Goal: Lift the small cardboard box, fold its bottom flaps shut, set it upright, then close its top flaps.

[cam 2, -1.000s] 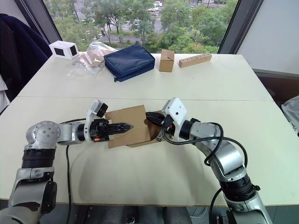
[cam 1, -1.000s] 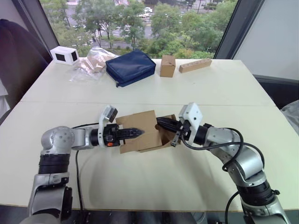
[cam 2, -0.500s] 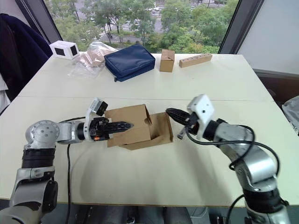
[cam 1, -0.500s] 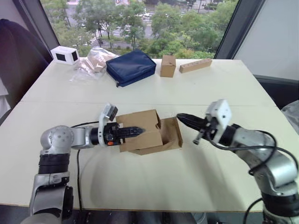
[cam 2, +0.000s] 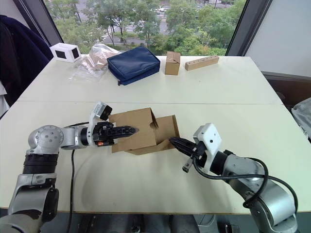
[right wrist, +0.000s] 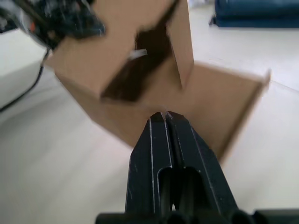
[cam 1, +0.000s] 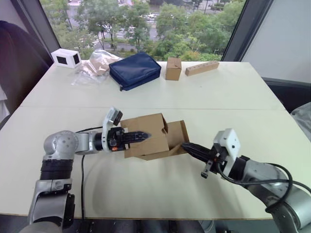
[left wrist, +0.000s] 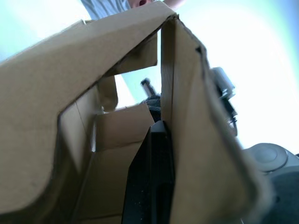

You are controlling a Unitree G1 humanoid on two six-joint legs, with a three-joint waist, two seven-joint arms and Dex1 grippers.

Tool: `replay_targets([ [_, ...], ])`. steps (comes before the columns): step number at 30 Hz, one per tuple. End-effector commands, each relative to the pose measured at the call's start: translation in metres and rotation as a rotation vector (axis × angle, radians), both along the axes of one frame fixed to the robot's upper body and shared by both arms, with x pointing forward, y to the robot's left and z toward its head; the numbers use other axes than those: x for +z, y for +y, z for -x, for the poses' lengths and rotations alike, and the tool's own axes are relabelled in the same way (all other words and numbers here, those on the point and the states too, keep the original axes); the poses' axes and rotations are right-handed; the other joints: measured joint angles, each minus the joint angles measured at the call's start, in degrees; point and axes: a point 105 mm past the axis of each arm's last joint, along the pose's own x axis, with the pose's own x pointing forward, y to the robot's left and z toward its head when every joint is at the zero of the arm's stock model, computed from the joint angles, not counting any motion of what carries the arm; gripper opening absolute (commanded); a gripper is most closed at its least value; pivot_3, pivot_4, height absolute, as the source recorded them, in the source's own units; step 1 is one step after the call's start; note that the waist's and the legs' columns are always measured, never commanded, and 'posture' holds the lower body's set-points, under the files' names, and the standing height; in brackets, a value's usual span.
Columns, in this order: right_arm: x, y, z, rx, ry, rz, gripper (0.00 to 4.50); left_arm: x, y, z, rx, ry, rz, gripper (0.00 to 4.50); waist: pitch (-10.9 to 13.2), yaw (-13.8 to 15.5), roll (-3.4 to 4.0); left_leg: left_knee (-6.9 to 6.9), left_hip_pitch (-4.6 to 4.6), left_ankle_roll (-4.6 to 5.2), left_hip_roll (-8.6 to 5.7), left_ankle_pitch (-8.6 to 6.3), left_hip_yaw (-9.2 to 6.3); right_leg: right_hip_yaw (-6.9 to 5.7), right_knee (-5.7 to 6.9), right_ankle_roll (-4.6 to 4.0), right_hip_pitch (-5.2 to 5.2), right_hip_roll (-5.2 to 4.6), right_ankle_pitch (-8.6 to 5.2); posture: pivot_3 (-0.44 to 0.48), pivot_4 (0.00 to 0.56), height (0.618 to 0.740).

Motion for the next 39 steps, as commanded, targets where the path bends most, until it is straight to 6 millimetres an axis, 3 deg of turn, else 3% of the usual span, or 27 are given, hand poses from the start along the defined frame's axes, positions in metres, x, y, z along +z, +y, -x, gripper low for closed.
replay_targets([
  [1,0.004,0.011,0.000,0.048,-0.024,-0.009,0.00,0.004,0.002,0.002,-0.016,-0.025,0.017,0.07,0.00,0.12,0.00,0.00,0.00,0.00,0.00,0.00,0.00,0.00,0.00,0.00,0.00,0.00,0.00,0.000,0.150,0.740],
  [7,0.003,0.018,-0.004,0.105,-0.023,0.013,0.00,0.006,0.002,-0.001,-0.018,-0.036,0.027,0.07,0.00,0.03,0.00,0.00,-0.01,0.02,-0.01,-0.01,0.00,0.00,-0.02,0.00,0.00,0.00,0.00,0.000,0.150,0.740],
  [12,0.028,-0.005,-0.018,0.000,-0.090,-0.030,0.00,0.004,0.007,-0.001,-0.004,-0.036,0.022,0.07,0.00,0.06,-0.01,0.00,-0.03,0.02,-0.01,-0.01,0.00,-0.01,-0.02,0.00,-0.01,0.00,0.00,0.000,0.150,0.740],
  [16,0.041,-0.022,-0.013,-0.041,-0.093,-0.057,0.00,0.003,0.010,0.001,-0.003,-0.032,0.021,0.07,0.00,0.10,-0.01,0.00,-0.02,0.02,-0.01,-0.01,-0.01,-0.01,-0.02,0.00,0.00,-0.02,0.00,0.000,0.150,0.740],
  [21,0.017,-0.026,0.012,-0.016,0.020,-0.005,0.00,0.011,0.007,-0.001,-0.007,-0.038,0.028,0.07,0.00,0.14,-0.01,-0.02,-0.03,0.04,0.00,-0.02,-0.04,-0.01,-0.03,0.00,0.01,-0.02,0.00,0.000,0.150,0.740],
  [26,-0.004,-0.018,0.013,-0.017,0.067,-0.001,0.00,0.022,-0.004,-0.001,-0.036,-0.043,0.047,0.07,0.00,-0.04,-0.01,0.01,-0.01,0.04,0.00,-0.02,-0.02,0.00,-0.02,0.00,0.04,-0.02,0.00,0.000,0.150,0.740],
  [31,-0.011,-0.005,0.005,-0.006,0.061,-0.018,0.00,0.029,-0.014,0.003,-0.061,-0.040,0.054,0.07,0.00,0.00,-0.01,0.00,-0.01,0.04,0.01,-0.02,-0.03,0.00,-0.01,0.01,0.01,0.04,0.00,0.000,0.150,0.740],
  [39,-0.002,0.012,-0.002,0.067,0.024,-0.029,0.00,0.035,-0.022,0.004,-0.071,-0.034,0.051,0.07,0.01,0.05,-0.03,0.02,-0.01,0.03,-0.01,-0.01,-0.03,-0.01,-0.01,0.01,0.02,0.03,0.00,0.000,0.150,0.740],
])
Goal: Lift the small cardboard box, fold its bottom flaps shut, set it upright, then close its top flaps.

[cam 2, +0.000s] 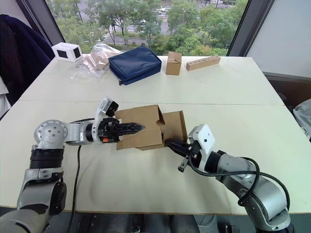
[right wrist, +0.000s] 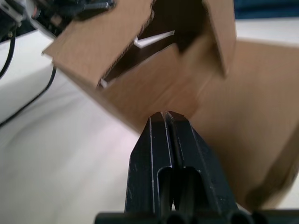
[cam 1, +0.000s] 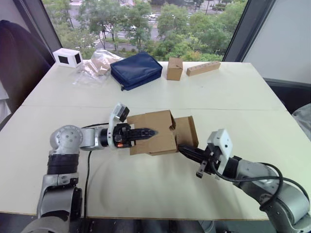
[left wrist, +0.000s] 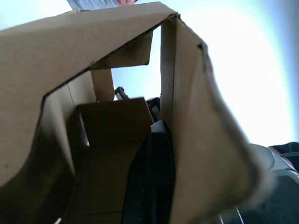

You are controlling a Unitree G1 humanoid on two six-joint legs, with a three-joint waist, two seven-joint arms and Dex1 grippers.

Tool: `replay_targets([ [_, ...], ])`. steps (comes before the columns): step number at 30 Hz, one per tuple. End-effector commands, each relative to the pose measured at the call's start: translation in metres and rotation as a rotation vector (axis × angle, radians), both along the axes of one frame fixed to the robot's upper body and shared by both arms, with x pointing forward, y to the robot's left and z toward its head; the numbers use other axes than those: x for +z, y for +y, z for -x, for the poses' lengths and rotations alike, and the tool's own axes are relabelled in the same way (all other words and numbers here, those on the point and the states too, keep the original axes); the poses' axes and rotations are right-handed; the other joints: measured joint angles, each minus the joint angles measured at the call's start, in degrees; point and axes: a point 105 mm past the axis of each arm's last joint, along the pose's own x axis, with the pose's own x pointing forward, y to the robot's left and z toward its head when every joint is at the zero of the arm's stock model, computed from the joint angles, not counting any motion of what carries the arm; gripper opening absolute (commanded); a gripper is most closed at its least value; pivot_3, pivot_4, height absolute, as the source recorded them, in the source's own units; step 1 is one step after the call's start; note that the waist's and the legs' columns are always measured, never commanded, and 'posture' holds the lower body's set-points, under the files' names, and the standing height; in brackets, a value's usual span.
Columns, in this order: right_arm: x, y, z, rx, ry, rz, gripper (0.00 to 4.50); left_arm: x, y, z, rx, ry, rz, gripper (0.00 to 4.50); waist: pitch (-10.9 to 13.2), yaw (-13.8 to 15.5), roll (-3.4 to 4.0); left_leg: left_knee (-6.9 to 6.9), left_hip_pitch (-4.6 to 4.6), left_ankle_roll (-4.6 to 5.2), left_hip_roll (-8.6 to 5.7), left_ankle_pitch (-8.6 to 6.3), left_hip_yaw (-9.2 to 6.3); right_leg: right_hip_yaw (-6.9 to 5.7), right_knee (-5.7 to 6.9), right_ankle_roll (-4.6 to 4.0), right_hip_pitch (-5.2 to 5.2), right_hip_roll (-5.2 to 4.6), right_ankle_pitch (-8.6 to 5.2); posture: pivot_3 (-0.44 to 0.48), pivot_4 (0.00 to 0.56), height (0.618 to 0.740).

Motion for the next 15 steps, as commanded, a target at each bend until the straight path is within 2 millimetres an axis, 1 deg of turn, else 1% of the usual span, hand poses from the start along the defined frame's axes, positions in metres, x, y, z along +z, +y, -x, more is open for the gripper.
replay_targets([
  [1,0.007,0.009,0.003,0.057,-0.035,-0.004,0.00,0.016,-0.004,0.002,-0.020,-0.044,0.032,0.07,0.00,0.03,0.00,0.00,0.00,0.00,0.00,0.00,0.00,0.00,0.00,0.00,0.00,0.00,0.00,0.000,0.150,0.740],
  [7,0.008,0.014,0.004,0.107,-0.031,0.006,0.00,0.019,-0.008,0.000,-0.013,-0.043,0.035,0.07,0.00,0.02,0.00,0.00,0.00,-0.02,0.00,0.01,0.00,0.00,0.01,0.00,0.00,0.00,0.00,0.000,0.150,0.740],
  [9,0.010,0.011,0.002,0.090,-0.042,0.015,0.00,0.020,-0.007,0.000,-0.008,-0.045,0.034,0.07,0.00,0.01,0.00,0.00,0.00,-0.02,0.00,0.01,0.00,0.00,0.01,0.00,0.00,0.00,0.00,0.000,0.150,0.740],
  [12,0.018,-0.002,-0.002,0.042,-0.068,0.015,0.00,0.021,-0.003,0.000,0.006,-0.047,0.033,0.07,0.00,0.02,0.00,0.00,0.00,-0.05,0.00,0.03,0.00,0.00,0.01,0.00,0.00,0.00,0.00,0.000,0.150,0.740],
  [13,0.025,-0.011,-0.004,0.006,-0.086,0.010,0.00,0.022,-0.001,0.000,0.009,-0.050,0.031,0.07,0.00,0.02,0.00,0.00,0.00,-0.05,0.00,0.03,0.00,0.00,0.01,0.00,0.00,0.00,0.00,0.000,0.150,0.740],
  [15,0.034,-0.021,-0.006,-0.031,-0.106,0.004,0.00,0.023,0.001,0.001,0.012,-0.054,0.029,0.07,0.00,0.09,0.00,0.00,0.00,-0.06,0.00,0.03,0.00,0.00,0.01,0.00,0.00,-0.01,0.00,0.000,0.150,0.740],
])
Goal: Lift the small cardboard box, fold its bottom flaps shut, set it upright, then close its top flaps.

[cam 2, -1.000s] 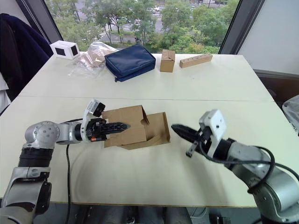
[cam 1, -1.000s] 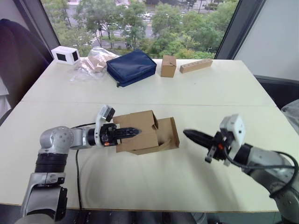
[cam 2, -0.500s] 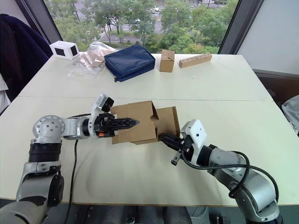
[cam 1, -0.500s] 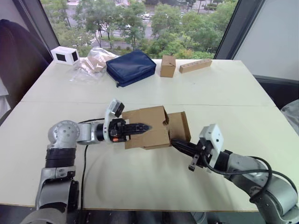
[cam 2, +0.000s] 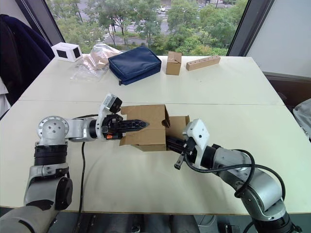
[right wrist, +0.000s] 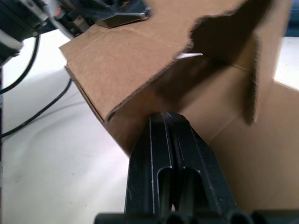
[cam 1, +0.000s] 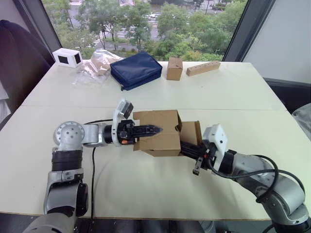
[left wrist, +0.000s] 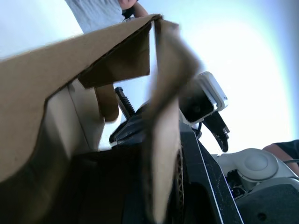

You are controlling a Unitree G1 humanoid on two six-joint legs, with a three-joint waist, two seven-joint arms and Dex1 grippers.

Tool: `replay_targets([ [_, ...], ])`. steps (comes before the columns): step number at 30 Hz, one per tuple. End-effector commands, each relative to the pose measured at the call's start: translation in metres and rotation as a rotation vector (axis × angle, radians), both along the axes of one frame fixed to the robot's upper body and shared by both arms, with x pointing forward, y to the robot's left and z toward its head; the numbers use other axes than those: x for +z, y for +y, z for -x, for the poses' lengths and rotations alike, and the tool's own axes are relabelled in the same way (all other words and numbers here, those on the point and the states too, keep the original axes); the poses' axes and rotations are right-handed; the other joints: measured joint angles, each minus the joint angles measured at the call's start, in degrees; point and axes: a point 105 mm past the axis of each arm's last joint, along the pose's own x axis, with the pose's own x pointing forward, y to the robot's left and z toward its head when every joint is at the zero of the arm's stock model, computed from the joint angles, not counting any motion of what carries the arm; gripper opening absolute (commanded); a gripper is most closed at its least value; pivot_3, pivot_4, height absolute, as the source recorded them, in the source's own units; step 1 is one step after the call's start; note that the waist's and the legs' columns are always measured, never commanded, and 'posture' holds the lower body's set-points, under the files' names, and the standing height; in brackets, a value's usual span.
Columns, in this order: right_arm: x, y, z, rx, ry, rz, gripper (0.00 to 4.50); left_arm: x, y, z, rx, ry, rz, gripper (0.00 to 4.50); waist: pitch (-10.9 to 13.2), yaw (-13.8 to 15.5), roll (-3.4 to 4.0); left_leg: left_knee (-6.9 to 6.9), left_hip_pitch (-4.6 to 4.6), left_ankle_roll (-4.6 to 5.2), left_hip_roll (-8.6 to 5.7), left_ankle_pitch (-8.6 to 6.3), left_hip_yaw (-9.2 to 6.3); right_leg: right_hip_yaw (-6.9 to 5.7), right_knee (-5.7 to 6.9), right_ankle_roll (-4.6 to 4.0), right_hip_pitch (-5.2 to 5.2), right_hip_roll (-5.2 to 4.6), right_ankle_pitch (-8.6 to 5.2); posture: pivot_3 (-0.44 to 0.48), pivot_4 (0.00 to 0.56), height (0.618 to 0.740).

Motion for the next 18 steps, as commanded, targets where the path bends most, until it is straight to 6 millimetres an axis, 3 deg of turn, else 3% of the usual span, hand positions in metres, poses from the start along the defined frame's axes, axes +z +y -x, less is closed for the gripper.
replay_targets([
  [1,0.028,-0.026,-0.004,-0.093,-0.076,-0.041,0.00,0.015,0.008,0.004,-0.001,-0.047,0.022,0.07,0.00,0.00,0.00,0.00,0.00,0.00,0.00,0.00,0.00,0.00,0.00,0.00,0.01,0.00,0.00,0.000,0.150,0.740],
  [4,0.036,-0.059,-0.012,-0.224,-0.059,-0.120,0.00,0.018,0.008,0.005,-0.005,-0.056,0.025,0.07,0.00,0.06,-0.01,0.00,0.00,0.00,0.00,0.00,0.00,0.00,0.00,0.00,0.02,-0.01,0.00,0.000,0.150,0.740],
  [6,0.033,-0.071,-0.015,-0.267,-0.035,-0.142,0.00,0.020,0.008,0.005,-0.005,-0.057,0.029,0.07,0.00,0.12,0.00,0.00,0.00,0.00,0.00,0.00,0.00,0.00,-0.01,0.00,0.03,-0.01,0.00,0.000,0.150,0.740],
  [9,0.026,-0.083,-0.020,-0.310,0.018,-0.206,0.63,0.021,0.007,0.005,-0.008,-0.060,0.035,0.00,0.00,0.00,-0.01,0.00,0.01,0.01,-0.01,0.00,0.01,0.00,-0.01,0.00,0.03,-0.02,0.00,0.000,0.150,0.740],
  [12,0.015,-0.094,-0.029,-0.359,0.063,-0.249,1.90,0.022,0.007,0.006,-0.011,-0.062,0.040,0.00,0.00,-0.17,0.00,-0.01,0.03,0.00,0.00,0.00,0.01,0.01,0.01,0.00,0.03,0.00,0.00,0.000,0.150,0.740],
  [16,-0.008,-0.091,-0.038,-0.367,0.145,-0.271,3.42,0.025,0.008,0.005,-0.012,-0.069,0.048,0.00,0.00,-0.09,0.00,-0.01,0.02,-0.01,0.01,0.00,0.01,0.00,0.00,0.00,0.03,0.02,0.00,0.000,0.150,0.740],
  [18,-0.018,-0.083,-0.045,-0.366,0.182,-0.307,3.67,0.026,0.007,0.005,-0.011,-0.072,0.052,0.00,0.00,-0.12,0.01,-0.01,0.03,-0.02,0.01,0.01,0.01,0.01,0.01,0.00,0.03,0.02,0.00,0.000,0.150,0.740],
])
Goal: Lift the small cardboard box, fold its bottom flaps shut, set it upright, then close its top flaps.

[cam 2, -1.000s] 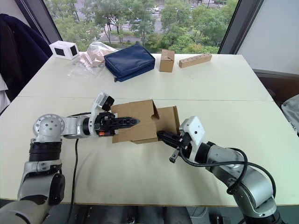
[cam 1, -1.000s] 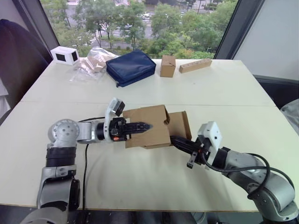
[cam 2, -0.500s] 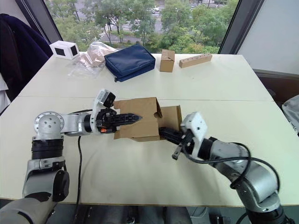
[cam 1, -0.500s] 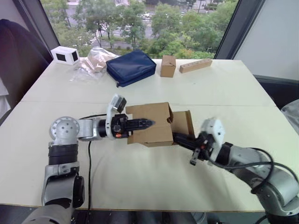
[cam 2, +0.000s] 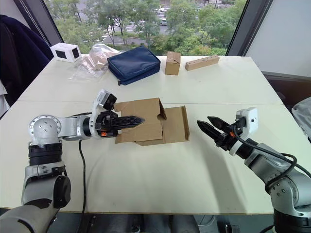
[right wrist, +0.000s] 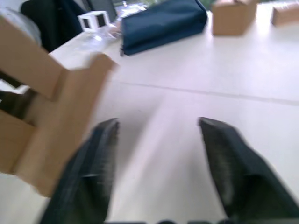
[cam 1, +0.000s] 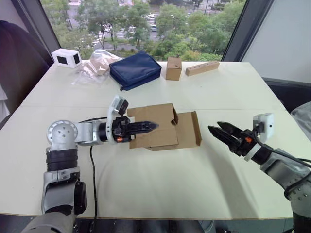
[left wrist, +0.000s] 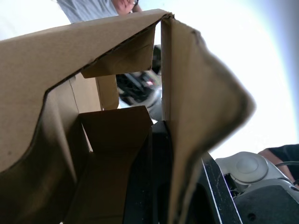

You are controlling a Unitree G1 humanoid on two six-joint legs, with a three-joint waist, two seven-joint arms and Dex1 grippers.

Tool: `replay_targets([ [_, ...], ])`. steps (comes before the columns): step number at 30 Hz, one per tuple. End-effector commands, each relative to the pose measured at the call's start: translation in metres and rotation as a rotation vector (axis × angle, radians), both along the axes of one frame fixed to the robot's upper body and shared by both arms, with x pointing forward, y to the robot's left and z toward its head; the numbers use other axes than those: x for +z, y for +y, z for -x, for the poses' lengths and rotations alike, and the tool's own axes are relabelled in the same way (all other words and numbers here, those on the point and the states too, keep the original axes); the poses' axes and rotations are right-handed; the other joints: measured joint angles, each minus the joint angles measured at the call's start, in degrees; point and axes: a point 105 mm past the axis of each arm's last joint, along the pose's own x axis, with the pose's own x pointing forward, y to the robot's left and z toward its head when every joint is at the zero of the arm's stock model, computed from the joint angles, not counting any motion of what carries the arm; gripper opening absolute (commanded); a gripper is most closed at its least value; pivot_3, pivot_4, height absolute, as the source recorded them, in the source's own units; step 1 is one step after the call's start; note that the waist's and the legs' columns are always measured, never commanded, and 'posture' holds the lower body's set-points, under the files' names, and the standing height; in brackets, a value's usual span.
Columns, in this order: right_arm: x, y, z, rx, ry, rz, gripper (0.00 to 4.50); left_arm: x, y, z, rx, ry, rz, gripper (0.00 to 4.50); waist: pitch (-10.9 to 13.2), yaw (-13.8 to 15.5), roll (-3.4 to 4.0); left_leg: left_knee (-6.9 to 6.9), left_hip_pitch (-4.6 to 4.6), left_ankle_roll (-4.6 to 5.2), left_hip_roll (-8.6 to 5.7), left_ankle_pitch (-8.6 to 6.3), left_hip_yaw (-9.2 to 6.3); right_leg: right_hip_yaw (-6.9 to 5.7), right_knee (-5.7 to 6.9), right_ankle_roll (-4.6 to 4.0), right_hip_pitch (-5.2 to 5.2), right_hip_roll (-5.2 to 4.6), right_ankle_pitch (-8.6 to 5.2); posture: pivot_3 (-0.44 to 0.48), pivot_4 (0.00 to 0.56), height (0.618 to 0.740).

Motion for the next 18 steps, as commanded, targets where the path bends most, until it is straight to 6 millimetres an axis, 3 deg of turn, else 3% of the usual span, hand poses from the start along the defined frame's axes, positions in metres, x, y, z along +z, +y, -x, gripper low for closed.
replay_targets([
  [1,-0.007,0.013,-0.010,0.013,0.005,-0.055,3.67,0.016,0.000,0.002,-0.014,-0.062,0.034,0.00,-0.01,-0.06,0.02,0.00,0.00,-0.10,0.00,0.06,0.01,0.00,0.00,0.00,-0.01,0.01,0.00,0.000,0.150,0.740],
  [6,0.001,0.045,-0.007,0.133,0.022,-0.214,3.67,0.015,0.000,0.003,-0.012,-0.063,0.035,0.00,-0.01,-0.04,0.03,0.00,-0.01,-0.20,0.01,0.12,0.01,0.01,0.02,0.00,-0.03,0.01,0.00,0.000,0.150,0.740],
  [18,0.042,0.079,0.027,0.393,0.068,-0.535,3.67,0.007,0.002,0.006,0.000,-0.055,0.023,0.00,-0.01,-0.05,0.03,-0.01,0.00,-0.18,0.01,0.10,0.00,0.01,0.02,0.00,-0.02,-0.05,0.00,0.000,0.150,0.740],
])
